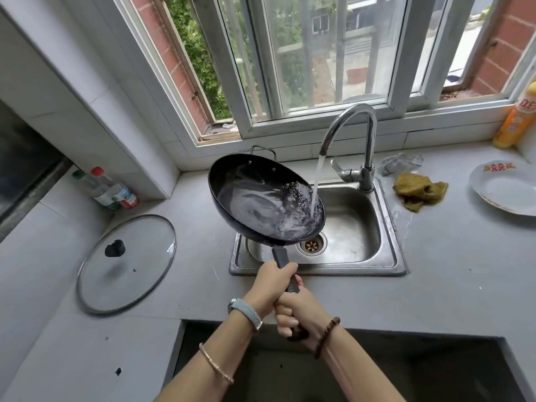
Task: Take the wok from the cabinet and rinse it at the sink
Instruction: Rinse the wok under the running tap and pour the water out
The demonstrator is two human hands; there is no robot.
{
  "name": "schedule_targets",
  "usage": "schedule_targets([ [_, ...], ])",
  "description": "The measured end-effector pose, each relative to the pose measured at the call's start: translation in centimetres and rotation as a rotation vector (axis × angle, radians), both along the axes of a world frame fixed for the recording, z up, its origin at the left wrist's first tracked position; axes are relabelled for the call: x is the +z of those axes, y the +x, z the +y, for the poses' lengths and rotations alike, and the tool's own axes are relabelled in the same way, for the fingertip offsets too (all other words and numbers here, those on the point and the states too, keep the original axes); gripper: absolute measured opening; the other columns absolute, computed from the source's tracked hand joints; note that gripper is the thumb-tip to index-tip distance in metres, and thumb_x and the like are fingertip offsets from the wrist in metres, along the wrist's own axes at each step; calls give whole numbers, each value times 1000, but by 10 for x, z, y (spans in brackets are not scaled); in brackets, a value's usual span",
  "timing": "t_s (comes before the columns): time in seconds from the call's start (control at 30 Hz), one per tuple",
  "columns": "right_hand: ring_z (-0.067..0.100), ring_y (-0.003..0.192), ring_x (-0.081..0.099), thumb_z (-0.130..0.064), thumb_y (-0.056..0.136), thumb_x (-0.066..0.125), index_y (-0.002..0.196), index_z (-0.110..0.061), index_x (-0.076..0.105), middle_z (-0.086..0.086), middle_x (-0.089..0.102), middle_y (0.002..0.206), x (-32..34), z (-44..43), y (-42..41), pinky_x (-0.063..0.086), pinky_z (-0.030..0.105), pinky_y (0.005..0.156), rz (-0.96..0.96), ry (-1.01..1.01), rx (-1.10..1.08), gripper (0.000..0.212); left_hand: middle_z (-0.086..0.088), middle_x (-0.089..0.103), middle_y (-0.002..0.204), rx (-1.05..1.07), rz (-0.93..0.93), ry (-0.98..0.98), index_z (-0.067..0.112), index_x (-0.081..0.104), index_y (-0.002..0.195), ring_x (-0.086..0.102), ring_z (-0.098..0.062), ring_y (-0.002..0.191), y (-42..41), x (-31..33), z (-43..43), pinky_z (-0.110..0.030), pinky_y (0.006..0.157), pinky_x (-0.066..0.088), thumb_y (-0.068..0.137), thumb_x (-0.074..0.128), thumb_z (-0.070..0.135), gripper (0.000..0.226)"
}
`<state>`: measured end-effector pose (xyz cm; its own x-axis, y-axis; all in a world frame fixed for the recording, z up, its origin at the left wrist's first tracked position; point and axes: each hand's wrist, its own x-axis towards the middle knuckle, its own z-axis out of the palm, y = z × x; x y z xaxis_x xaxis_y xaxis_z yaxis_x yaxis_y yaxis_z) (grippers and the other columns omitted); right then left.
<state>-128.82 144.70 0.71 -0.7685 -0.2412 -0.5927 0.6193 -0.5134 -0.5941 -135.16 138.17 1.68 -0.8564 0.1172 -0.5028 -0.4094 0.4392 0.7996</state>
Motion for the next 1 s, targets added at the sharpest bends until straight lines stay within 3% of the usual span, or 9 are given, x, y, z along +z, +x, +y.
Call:
schedule_targets([
  [0.17, 6, 26, 26, 6, 93, 32, 85, -23, 35, -2, 25, 43, 12, -8, 7, 25, 12, 32, 13, -144, -37, 30, 4, 64, 45, -28, 41, -132, 11, 63, 54, 61, -11, 51, 0, 2, -8, -20, 58, 49, 83, 55, 16, 31],
  [0.33, 4, 26, 25, 3, 96, 30, 80, -24, 37, -5, 25, 41, 10, -18, 13, 22, 12, 31, -26, -299, -83, 32, 2, 64, 45, -41, 54, -236, 8, 66, 54, 62, -13, 52, 3, 7, -16, -26, 67, 52, 79, 55, 15, 28],
  [0.47, 2, 25, 25, 1, 97, 32, 76, -25, 38, -7, 26, 39, 8, -27, 16, 19, 12, 29, -71, -406, -120, 34, -13, 74, 70, -39, 85, -333, -5, 70, 70, 70, -27, 74, 9, 17, -22, -35, 72, 56, 62, 49, 32, 43],
  [0.6, 2, 24, 25, 0, 97, 34, 70, -23, 39, -7, 27, 37, 6, -36, 17, 20, 11, 27, -80, -477, -117, 35, -11, 75, 74, -65, 84, -402, 3, 68, 65, 71, -24, 81, 12, 22, -28, -32, 75, 55, 77, 53, 24, 29],
  [0.7, 2, 24, 26, -2, 97, 35, 66, -24, 43, -7, 27, 37, 7, -37, 16, 20, 12, 27, -64, -519, -106, 39, -8, 75, 73, -62, 128, -441, 3, 70, 68, 70, -25, 81, 12, 28, -32, -35, 78, 56, 73, 52, 31, 34],
  [0.83, 3, 24, 27, -4, 97, 34, 45, -18, 44, -7, 29, 36, 14, -39, 14, 20, 14, 27, -8, -572, -64, 55, -10, 74, 71, -70, 191, -483, 2, 73, 72, 70, -26, 76, 11, 43, -36, -40, 77, 56, 60, 45, 42, 50],
  [1.0, 5, 23, 28, -7, 93, 38, 38, -17, 38, -8, 28, 32, 20, -56, 11, 22, 15, 26, 41, -654, -56, 56, -7, 73, 64, -136, 272, -582, 3, 73, 64, 69, -22, 69, 8, 59, -48, -38, 75, 56, 75, 53, 38, 42],
])
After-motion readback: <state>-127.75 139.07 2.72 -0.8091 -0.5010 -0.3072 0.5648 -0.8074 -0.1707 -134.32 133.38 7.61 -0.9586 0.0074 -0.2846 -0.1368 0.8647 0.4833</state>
